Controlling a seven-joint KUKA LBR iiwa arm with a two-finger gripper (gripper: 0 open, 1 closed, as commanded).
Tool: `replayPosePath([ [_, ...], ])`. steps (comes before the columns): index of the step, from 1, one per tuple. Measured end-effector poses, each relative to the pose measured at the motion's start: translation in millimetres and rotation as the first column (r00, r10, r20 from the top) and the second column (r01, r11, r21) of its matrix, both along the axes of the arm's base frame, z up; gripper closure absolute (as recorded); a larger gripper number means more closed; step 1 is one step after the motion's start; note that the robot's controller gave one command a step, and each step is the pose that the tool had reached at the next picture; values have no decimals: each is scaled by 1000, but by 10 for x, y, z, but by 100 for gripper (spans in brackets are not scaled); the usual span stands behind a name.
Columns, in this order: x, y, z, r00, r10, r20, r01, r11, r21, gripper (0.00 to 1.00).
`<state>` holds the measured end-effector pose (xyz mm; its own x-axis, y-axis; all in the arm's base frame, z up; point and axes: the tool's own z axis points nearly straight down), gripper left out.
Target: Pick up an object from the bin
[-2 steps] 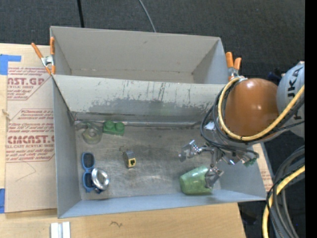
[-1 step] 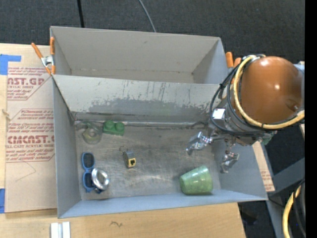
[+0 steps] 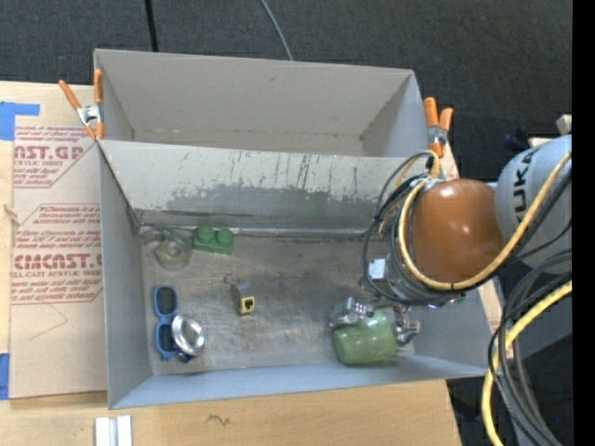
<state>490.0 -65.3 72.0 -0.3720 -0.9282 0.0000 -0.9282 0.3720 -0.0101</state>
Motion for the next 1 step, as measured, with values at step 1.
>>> replayPosePath([
  [1, 14, 36, 19, 1000, 2, 6, -2, 1000, 5, 100],
])
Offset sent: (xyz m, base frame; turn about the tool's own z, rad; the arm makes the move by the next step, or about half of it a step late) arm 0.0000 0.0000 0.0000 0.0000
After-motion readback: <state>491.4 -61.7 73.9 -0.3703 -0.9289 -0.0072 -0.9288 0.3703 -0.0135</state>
